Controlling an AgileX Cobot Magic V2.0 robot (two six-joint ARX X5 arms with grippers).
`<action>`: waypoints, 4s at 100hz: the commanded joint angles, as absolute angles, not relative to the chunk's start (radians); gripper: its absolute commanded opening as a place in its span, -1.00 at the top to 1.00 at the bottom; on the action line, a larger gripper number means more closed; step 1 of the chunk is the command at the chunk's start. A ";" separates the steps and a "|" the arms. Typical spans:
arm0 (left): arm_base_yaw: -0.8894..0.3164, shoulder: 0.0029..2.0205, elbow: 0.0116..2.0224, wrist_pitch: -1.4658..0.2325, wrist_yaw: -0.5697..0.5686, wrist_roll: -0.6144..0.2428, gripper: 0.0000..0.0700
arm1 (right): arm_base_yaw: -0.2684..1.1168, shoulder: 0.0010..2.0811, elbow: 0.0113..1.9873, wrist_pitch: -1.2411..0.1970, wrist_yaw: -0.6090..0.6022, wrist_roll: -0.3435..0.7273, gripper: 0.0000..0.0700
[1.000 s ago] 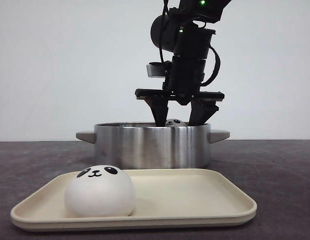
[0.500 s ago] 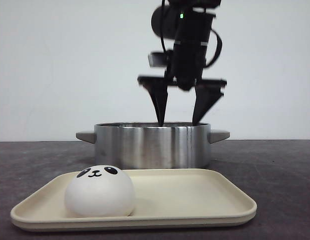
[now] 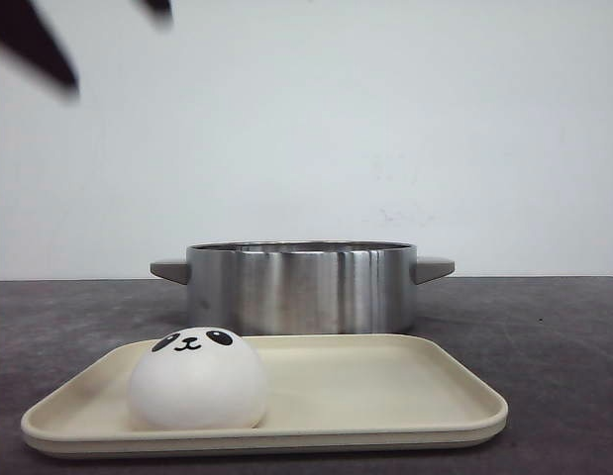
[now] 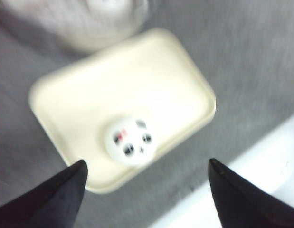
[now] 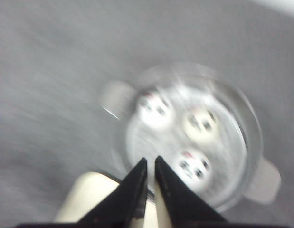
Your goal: Steam buns
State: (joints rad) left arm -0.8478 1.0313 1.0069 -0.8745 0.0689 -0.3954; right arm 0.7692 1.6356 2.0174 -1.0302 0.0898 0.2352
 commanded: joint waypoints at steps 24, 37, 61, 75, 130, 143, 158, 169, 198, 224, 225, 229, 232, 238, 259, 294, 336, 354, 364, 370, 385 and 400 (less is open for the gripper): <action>-0.944 1.190 0.876 -0.705 0.076 -0.502 -0.63 | 0.897 1.444 2.042 -0.995 0.239 0.244 0.96; -0.945 1.296 0.876 -0.645 0.075 -0.498 -0.64 | 0.916 1.400 2.042 -0.997 0.245 0.265 0.96; -0.945 1.459 0.876 -0.563 0.065 -0.499 -0.64 | 0.923 1.376 2.042 -1.020 0.245 0.288 0.96; -0.945 1.499 0.876 -0.517 0.032 -0.499 -0.64 | 0.933 1.378 2.042 -1.054 0.245 0.306 0.96; -0.943 1.506 0.876 -0.501 -0.031 -0.442 0.97 | 0.955 1.378 2.042 -1.060 0.264 0.307 0.96; -0.943 1.502 0.879 -0.509 -0.030 -0.403 0.98 | 0.955 1.378 2.042 -1.060 0.264 0.307 0.96; -0.950 1.425 0.918 -0.523 -0.033 -0.397 0.98 | 0.955 1.378 2.042 -1.059 0.263 0.307 0.96; -0.952 1.329 0.976 -0.500 -0.076 -0.376 0.98 | 0.955 1.378 2.042 -1.059 0.263 0.306 0.96; -0.892 1.277 1.161 -0.450 -0.195 -0.242 0.98 | 0.955 1.378 2.042 -1.047 0.263 0.302 0.96; -0.754 1.442 1.263 -0.413 -0.194 -0.218 0.98 | 0.955 1.378 2.042 -1.042 0.263 0.300 0.96; -0.749 1.451 1.267 -0.412 -0.194 -0.218 0.98 | 0.955 1.378 2.042 -1.042 0.263 0.300 0.96; -0.731 1.487 1.280 -0.410 -0.190 -0.218 0.98 | 0.955 1.378 2.042 -1.042 0.263 0.300 0.96; -0.719 1.512 1.290 -0.410 -0.190 -0.218 0.98 | 0.955 1.378 2.042 -1.041 0.263 0.300 0.96; -0.699 1.565 1.311 -0.410 -0.190 -0.218 0.98 | 0.955 1.378 2.042 -1.041 0.263 0.303 0.96; -0.656 1.694 1.334 -0.410 -0.179 -0.225 0.97 | 0.955 1.378 2.042 -1.048 0.263 0.309 0.96; -0.635 1.741 1.334 -0.377 -0.110 -0.229 -0.41 | 0.955 1.378 2.042 -1.060 0.263 0.329 0.96; -0.635 1.708 1.370 -0.515 -0.108 -0.272 -0.69 | 0.953 1.382 2.040 -1.106 0.307 0.321 0.96; -0.646 1.529 1.370 -0.515 -0.117 -0.290 -0.49 | 0.953 1.384 1.957 -1.159 0.459 0.321 0.96; -0.656 1.387 1.368 -0.518 -0.142 -0.264 -0.13 | 0.952 1.370 1.862 -1.134 0.484 0.321 0.96; -0.657 1.299 1.366 -0.521 -0.144 -0.252 0.13 | 0.953 1.357 1.788 -1.079 0.482 0.321 0.96; -0.657 1.098 1.355 -0.583 -0.148 -0.247 0.97 | 0.976 1.301 1.552 -0.821 0.440 0.321 0.96; -0.657 0.923 1.312 -0.664 -0.151 -0.246 1.00 | 1.018 1.254 1.298 -0.458 0.318 0.300 0.96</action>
State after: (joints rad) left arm -0.6502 0.9661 1.3224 -0.6395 -0.1505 -0.2592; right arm 0.9943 1.2491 1.3739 -0.6197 0.3649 0.3180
